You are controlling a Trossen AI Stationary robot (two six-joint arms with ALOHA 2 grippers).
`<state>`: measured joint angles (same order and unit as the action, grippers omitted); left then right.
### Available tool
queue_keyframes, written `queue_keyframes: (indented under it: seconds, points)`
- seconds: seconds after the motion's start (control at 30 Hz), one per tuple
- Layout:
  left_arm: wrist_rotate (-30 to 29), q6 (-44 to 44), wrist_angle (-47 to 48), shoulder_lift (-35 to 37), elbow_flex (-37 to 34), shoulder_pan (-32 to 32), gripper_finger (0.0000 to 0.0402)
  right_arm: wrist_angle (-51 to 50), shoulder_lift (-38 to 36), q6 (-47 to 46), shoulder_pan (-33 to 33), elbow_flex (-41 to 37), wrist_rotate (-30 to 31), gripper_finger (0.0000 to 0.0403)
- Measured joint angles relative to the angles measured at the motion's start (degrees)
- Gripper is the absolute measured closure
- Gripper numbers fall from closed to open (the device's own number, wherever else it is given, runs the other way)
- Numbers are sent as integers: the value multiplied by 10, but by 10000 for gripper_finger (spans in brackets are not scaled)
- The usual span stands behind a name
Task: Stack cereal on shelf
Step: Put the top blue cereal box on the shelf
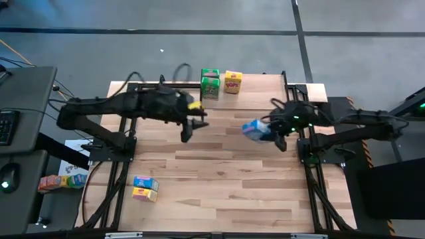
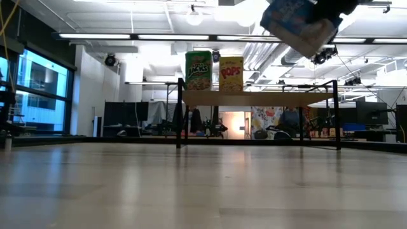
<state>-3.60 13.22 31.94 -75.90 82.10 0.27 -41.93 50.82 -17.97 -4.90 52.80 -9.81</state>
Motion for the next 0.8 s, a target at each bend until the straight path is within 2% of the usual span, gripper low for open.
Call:
queue_keyframes:
  seconds: [0.1,0.17,0.27,0.33,0.43,0.5,0.8]
  points:
    - [-8,1,-153,47,-85,-2,215,160,-64,-68,2,-95,22,283]
    - [-7,3,-249,79,-145,-3,215,255,-90,-88,0,-149,62,283]
    - [-11,27,-391,120,-224,2,215,395,-100,-67,-15,-196,170,283]
    - [-19,32,-463,136,-257,3,215,440,-92,-35,-32,-215,257,283]
    - [-40,45,-500,153,-286,5,215,481,-71,7,-68,-221,349,283]
    - [-45,50,-496,160,-291,6,215,484,-51,23,-96,-221,373,283]
    - [-47,58,-498,160,-291,5,216,545,60,45,-199,-222,362,283]
